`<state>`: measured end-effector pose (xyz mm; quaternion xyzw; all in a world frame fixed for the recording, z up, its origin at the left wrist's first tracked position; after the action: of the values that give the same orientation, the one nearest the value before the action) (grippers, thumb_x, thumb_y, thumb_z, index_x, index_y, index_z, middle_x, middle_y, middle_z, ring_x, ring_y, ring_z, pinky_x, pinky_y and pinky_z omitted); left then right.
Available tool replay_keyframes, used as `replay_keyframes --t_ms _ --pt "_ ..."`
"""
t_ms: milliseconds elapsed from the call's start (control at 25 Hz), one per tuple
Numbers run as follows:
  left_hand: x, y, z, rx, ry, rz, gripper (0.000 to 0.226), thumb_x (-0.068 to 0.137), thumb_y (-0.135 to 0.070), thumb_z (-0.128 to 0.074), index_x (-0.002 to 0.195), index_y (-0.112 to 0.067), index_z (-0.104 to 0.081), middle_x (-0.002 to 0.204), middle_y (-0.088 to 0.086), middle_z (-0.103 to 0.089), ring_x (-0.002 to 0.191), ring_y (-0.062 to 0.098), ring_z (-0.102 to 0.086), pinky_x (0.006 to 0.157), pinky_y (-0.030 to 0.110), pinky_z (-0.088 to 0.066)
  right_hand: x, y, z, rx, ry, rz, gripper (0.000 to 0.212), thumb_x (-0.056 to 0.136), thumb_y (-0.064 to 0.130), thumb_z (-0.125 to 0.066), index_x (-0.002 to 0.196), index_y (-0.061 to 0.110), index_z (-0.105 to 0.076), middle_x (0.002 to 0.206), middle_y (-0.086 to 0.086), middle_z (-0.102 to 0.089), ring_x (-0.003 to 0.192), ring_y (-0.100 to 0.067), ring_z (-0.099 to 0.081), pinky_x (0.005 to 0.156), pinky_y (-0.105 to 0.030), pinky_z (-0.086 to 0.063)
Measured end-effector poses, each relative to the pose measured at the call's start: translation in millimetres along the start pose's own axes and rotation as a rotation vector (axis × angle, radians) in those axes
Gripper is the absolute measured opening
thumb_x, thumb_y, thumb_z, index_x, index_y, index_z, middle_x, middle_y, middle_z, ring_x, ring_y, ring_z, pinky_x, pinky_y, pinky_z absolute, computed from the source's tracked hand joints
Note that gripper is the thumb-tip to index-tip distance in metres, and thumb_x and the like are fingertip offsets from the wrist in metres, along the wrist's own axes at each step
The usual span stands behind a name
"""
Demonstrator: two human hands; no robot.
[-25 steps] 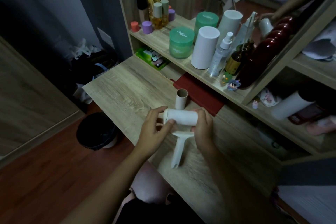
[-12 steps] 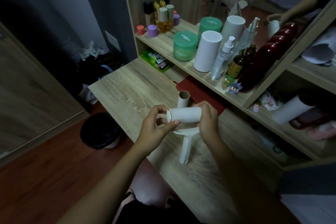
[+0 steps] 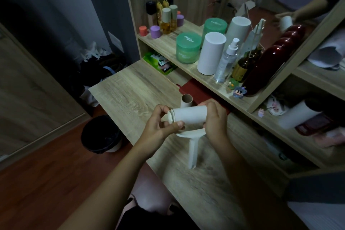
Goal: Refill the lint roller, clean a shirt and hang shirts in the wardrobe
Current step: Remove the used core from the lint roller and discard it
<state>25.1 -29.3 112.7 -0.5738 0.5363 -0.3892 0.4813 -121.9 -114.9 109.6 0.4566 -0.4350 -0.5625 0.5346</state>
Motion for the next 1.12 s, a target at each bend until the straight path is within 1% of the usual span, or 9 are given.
replay_keyframes --t_ms 120,320,480,600,680,800,920,1000,1120 --pt "0.4 4.6 -3.0 0.017 -0.022 0.005 0.035 0.074 -0.008 -0.068 0.091 -0.015 -0.038 0.082 -0.01 -0.066 0.073 0.02 -0.067 0.067 0.026 -0.054 2.2 -1.0 2.9 -0.022 0.008 0.021 0.024 0.075 0.028 -0.037 0.059 0.025 -0.055 0.071 0.001 -0.06 0.08 -0.031 -0.06 0.062 -0.036 -0.046" --pt "1.7 6.0 -7.2 0.094 -0.094 -0.006 0.03 0.083 -0.004 -0.065 0.089 -0.014 -0.037 0.087 0.008 -0.058 0.065 0.017 -0.065 0.061 0.025 -0.053 3.6 -3.1 2.7 -0.007 0.027 0.006 0.022 0.075 0.027 -0.037 0.061 0.025 -0.054 0.072 0.001 -0.058 0.079 -0.028 -0.059 0.062 -0.037 -0.048" --pt "4.1 1.7 -10.6 0.207 -0.117 -0.084 0.05 0.084 -0.012 -0.067 0.122 -0.033 -0.043 0.11 0.001 -0.057 0.074 0.017 -0.067 0.068 0.026 -0.056 0.8 -7.5 4.5 0.027 0.006 -0.013 0.02 0.076 0.029 -0.038 0.068 0.021 -0.054 0.076 0.003 -0.057 0.079 -0.021 -0.059 0.062 -0.033 -0.049" --pt "3.9 6.1 -14.1 0.335 -0.15 -0.135 0.04 0.088 -0.021 -0.061 0.121 -0.04 -0.048 0.102 -0.022 -0.062 0.071 0.008 -0.065 0.068 0.023 -0.054 -5.6 -10.0 4.8 0.044 0.0 0.017 0.025 0.081 0.036 -0.04 0.081 0.017 -0.056 0.081 0.006 -0.059 0.08 -0.012 -0.061 0.058 -0.025 -0.049" --pt "4.6 13.5 -10.7 0.378 -0.238 -0.113 0.039 0.09 -0.021 -0.059 0.12 -0.042 -0.048 0.098 -0.02 -0.063 0.066 0.004 -0.064 0.066 0.02 -0.053 -12.5 -12.6 3.6 0.06 0.032 0.051 0.02 0.081 0.036 -0.043 0.087 0.021 -0.055 0.086 0.01 -0.058 0.079 -0.004 -0.059 0.055 -0.016 -0.047" --pt "3.8 26.7 -6.4 0.404 -0.334 -0.06 0.038 0.089 -0.024 -0.06 0.125 -0.033 -0.052 0.088 -0.012 -0.064 0.058 0.003 -0.062 0.063 0.023 -0.054 -18.6 -23.4 2.2 0.057 0.071 0.032 0.009 0.082 0.036 -0.043 0.085 0.031 -0.05 0.086 0.011 -0.057 0.079 -0.004 -0.058 0.059 -0.02 -0.049" --pt "1.6 39.2 -5.8 0.439 -0.4 -0.01 0.04 0.088 -0.029 -0.061 0.127 -0.026 -0.055 0.077 -0.004 -0.066 0.054 0.003 -0.062 0.06 0.015 -0.049 -22.5 -35.6 2.4 -0.028 0.053 -0.025 0.018 0.082 0.041 -0.04 0.086 0.027 -0.05 0.082 0.012 -0.055 0.077 -0.002 -0.056 0.055 -0.012 -0.045" --pt "0.4 44.1 -8.2 0.489 -0.417 -0.007 0.039 0.087 -0.032 -0.061 0.126 -0.028 -0.056 0.084 -0.003 -0.069 0.057 0.003 -0.064 0.059 0.01 -0.047 -24.0 -42.4 4.4 -0.076 0.038 -0.047 0.022 0.086 0.039 -0.04 0.09 0.02 -0.051 0.08 0.011 -0.053 0.075 0.002 -0.052 0.051 -0.007 -0.042" --pt "0.4 50.0 -12.6 0.511 -0.407 0.012 0.038 0.088 -0.034 -0.06 0.125 -0.03 -0.057 0.095 -0.011 -0.068 0.064 0.002 -0.066 0.061 0.006 -0.046 -25.6 -56.0 6.6 -0.106 0.051 -0.137 0.013 0.096 0.027 -0.043 0.093 0.017 -0.051 0.081 0.011 -0.051 0.075 0.002 -0.05 0.053 -0.013 -0.037"
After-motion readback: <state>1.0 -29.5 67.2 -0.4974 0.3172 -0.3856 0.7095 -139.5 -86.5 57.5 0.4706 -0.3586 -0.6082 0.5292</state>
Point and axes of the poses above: each hand's wrist, its own x-axis towards the middle knuckle, its own z-axis out of the back of the hand, y = z × x, the point moved 5 cm from there along x, towards the middle knuckle
